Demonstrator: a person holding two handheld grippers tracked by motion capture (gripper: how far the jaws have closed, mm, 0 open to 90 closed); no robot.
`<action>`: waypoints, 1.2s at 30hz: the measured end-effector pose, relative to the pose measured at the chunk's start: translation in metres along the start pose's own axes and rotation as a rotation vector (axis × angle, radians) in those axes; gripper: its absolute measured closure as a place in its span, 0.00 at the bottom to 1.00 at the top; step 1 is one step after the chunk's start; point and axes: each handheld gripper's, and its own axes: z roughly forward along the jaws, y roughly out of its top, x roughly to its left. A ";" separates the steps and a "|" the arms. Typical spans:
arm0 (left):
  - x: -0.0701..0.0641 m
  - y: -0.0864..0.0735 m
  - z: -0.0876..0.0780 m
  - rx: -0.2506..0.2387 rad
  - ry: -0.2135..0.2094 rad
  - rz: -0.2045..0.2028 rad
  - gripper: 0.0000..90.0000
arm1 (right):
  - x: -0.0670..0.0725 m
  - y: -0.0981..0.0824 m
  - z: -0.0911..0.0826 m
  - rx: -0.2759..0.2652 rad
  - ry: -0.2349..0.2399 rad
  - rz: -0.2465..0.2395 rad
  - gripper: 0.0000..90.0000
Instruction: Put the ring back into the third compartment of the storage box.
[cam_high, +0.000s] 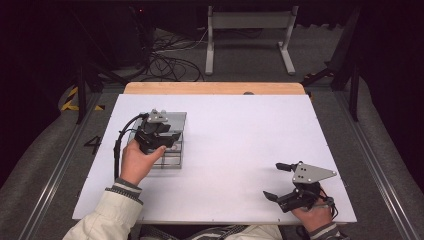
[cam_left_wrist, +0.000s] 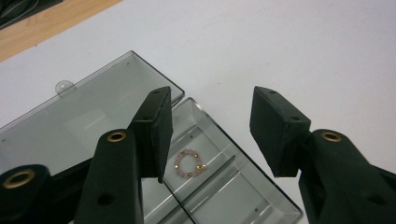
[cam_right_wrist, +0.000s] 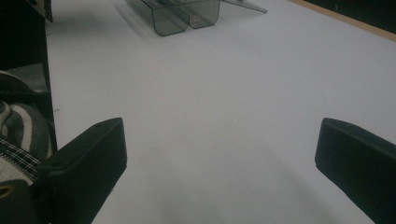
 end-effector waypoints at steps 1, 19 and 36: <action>-0.001 0.000 -0.002 -0.005 -0.002 0.001 0.55 | 0.000 0.000 0.000 0.000 0.000 0.000 0.03; -0.013 -0.002 -0.028 -0.069 -0.013 0.022 0.55 | 0.000 0.000 0.001 0.000 -0.001 0.004 0.03; -0.025 -0.027 -0.068 -0.229 -0.038 0.052 0.45 | 0.001 0.001 0.001 -0.004 0.002 0.005 0.03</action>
